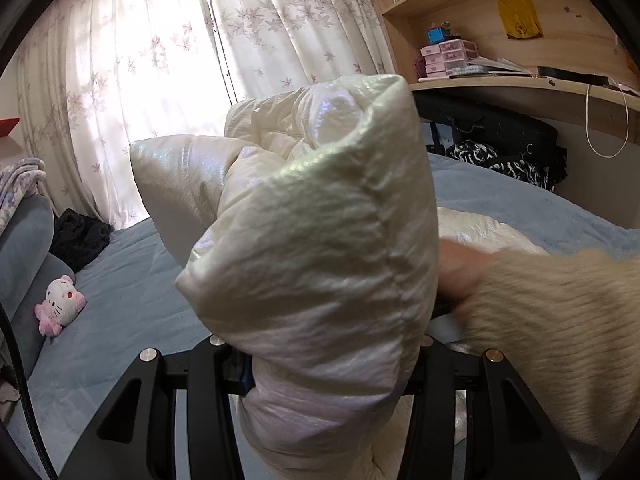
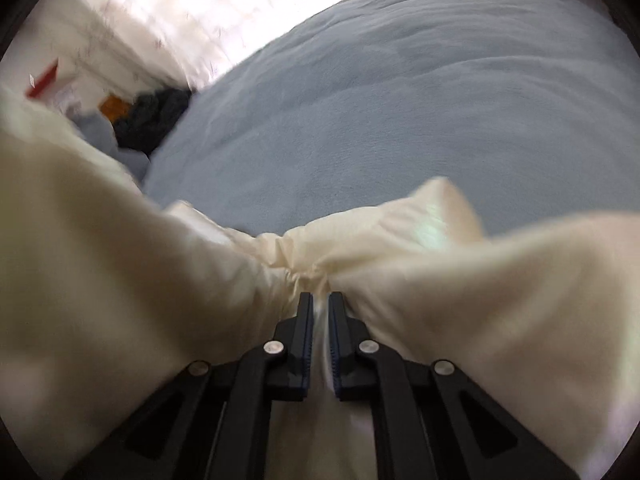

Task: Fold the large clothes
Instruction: 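Carry the bundle with the left tool while the right tool gathers the white comforter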

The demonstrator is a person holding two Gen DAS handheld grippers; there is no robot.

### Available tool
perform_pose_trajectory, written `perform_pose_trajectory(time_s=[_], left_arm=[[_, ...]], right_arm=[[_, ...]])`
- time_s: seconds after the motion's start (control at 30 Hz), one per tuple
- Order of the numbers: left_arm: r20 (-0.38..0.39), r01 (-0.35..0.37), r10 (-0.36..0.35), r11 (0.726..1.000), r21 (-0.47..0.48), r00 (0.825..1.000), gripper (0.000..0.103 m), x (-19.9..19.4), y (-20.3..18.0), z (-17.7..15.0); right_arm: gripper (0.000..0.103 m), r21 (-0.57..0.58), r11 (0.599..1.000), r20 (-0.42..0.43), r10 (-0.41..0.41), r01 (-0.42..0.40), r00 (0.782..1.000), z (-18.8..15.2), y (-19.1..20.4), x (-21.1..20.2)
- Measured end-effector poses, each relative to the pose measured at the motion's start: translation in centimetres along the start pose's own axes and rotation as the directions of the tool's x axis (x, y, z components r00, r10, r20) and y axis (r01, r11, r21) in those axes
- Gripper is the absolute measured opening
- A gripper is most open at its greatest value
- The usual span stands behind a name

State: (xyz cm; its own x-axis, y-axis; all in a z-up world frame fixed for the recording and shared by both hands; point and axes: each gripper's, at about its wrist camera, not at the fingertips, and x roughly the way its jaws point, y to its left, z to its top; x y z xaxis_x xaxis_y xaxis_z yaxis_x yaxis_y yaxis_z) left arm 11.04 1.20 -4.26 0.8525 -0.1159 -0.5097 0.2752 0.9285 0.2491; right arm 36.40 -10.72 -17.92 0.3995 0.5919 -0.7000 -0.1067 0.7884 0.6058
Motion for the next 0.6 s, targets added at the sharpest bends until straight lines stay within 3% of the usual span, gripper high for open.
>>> perform_pose_trajectory(time_s=[0.13, 0.27, 0.37, 0.6], left_arm=[[-0.019, -0.004, 0.005, 1.0, 0.016, 1.0, 0.046, 0.3, -0.6, 0.2], [-0.052, -0.021, 0.025, 0.997, 0.08, 0.998, 0.046, 0.9, -2.7, 0.7], [-0.074, -0.01, 0.019, 0.992, 0.129, 0.997, 0.046, 1.4, -5.1, 1.2], [-0.12, 0.043, -0.009, 0.958, 0.285, 0.993, 0.046, 3.2, -12.5, 1.9]], right_arm=[[0.009, 0.05, 0.998, 0.092, -0.028, 0.023, 0.995, -2.0, -2.5, -7.3], [0.009, 0.049, 0.994, 0.134, -0.106, 0.1, 0.985, -3.4, -4.7, -13.3], [0.009, 0.014, 0.969, 0.136, -0.245, 0.245, 0.96, -3.5, -5.7, -16.7], [0.009, -0.003, 0.928, 0.151, -0.368, 0.372, 0.918, -3.4, -7.4, -22.2]])
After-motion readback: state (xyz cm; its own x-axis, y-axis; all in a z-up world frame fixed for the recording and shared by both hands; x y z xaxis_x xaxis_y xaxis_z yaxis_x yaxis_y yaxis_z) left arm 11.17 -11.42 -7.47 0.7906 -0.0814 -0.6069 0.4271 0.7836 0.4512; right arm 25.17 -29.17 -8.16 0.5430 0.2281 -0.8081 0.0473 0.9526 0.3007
